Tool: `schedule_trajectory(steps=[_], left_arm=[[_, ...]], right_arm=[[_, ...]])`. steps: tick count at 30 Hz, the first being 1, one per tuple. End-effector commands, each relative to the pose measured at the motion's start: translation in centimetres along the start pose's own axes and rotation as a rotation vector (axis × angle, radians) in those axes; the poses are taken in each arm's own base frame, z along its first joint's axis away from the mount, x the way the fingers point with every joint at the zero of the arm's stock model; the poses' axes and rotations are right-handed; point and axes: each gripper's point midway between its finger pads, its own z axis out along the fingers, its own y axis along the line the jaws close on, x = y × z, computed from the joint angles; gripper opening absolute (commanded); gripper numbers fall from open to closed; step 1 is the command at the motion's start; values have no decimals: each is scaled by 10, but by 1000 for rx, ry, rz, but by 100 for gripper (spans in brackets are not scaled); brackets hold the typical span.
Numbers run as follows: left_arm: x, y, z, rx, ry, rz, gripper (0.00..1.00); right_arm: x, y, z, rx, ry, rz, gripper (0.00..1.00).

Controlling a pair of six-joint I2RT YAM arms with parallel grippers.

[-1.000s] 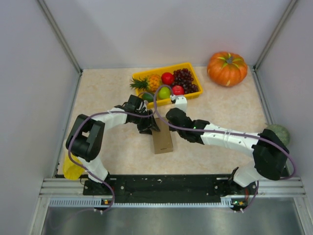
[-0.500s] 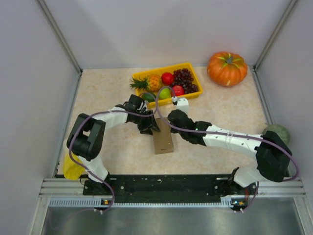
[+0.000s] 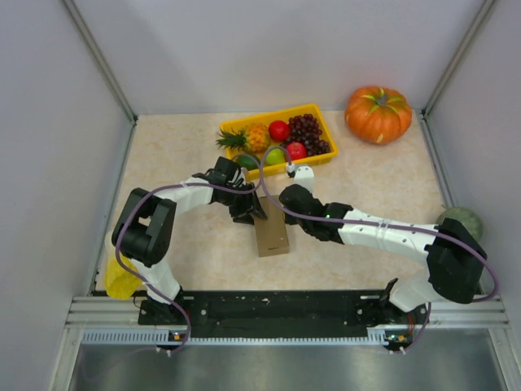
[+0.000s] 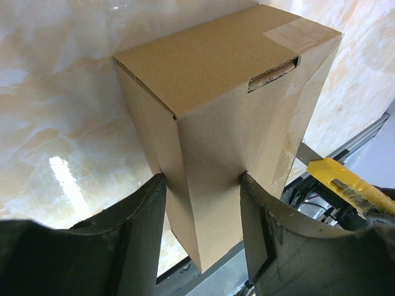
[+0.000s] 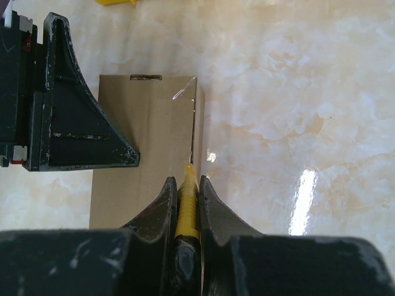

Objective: Unpack the express box

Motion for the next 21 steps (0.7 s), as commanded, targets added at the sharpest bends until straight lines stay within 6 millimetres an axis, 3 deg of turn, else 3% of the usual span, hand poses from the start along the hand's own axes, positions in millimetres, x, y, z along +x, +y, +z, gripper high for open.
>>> schedule_trajectory(steps=[1, 7, 15, 21], left_arm=[[9, 60, 17, -237, -6, -89, 18], [8, 55, 17, -218, -28, -151, 17], [6, 52, 18, -196, -49, -230, 15], [7, 56, 20, -196, -53, -258, 14]], right_arm=[[15, 11, -15, -62, 79, 0, 0], [24, 14, -19, -57, 155, -22, 0], [20, 18, -34, -61, 174, -44, 0], [38, 15, -41, -69, 215, -58, 0]])
